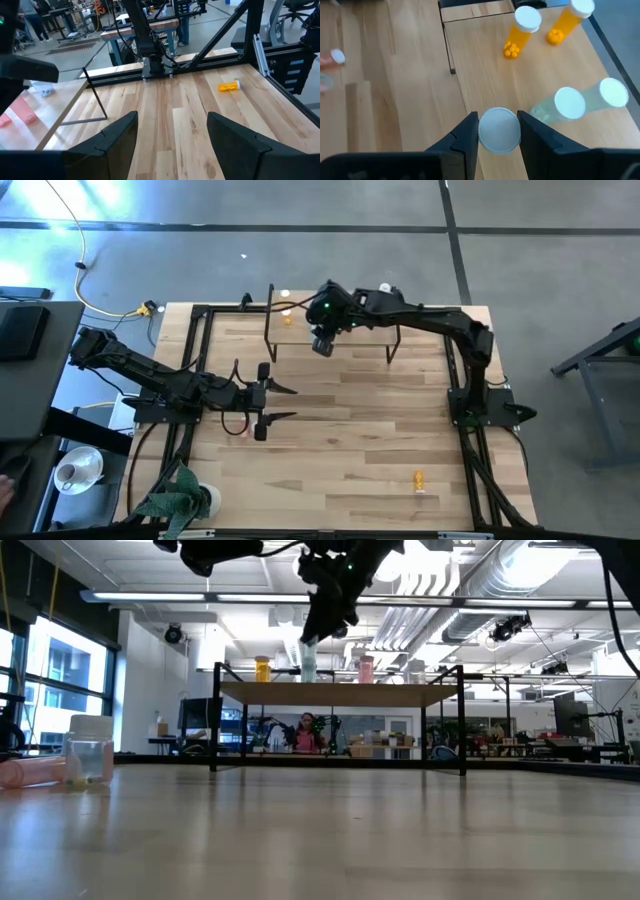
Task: Pick and place medicine bottles onto shelf by color
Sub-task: Put the blue pill bottle on the shelf
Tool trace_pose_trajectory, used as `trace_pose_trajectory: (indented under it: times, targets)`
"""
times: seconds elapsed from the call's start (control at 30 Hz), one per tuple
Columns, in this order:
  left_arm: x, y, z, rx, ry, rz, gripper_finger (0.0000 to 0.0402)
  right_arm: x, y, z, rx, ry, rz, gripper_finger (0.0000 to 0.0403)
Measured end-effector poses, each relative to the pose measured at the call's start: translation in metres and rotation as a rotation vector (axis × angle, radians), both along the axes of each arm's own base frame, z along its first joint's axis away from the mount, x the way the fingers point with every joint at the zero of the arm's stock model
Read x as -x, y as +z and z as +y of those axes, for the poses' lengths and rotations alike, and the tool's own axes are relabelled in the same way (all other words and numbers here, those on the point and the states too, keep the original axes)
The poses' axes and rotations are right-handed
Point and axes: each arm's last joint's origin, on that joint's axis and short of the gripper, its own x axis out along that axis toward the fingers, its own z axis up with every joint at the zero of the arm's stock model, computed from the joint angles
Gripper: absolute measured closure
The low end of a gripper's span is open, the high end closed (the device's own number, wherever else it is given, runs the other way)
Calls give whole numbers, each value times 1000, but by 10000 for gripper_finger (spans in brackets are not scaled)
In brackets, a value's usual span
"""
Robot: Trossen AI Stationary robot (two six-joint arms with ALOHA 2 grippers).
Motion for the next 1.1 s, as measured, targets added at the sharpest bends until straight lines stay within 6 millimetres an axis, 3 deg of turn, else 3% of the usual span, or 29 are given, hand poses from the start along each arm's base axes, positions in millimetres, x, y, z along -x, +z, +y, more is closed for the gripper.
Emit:
trace_pose_trajectory:
  times: [0.27,0.67,1.1]
  targets:
    - [0,0,0,0,0,0,174,-9,-18,-5,38,17,59,300]
    - [0,0,0,-26,-5,4,174,-10,-22,-15,28,-41,42,298]
    - [0,0,0,-26,-5,3,174,-12,-24,-17,15,-67,30,247]
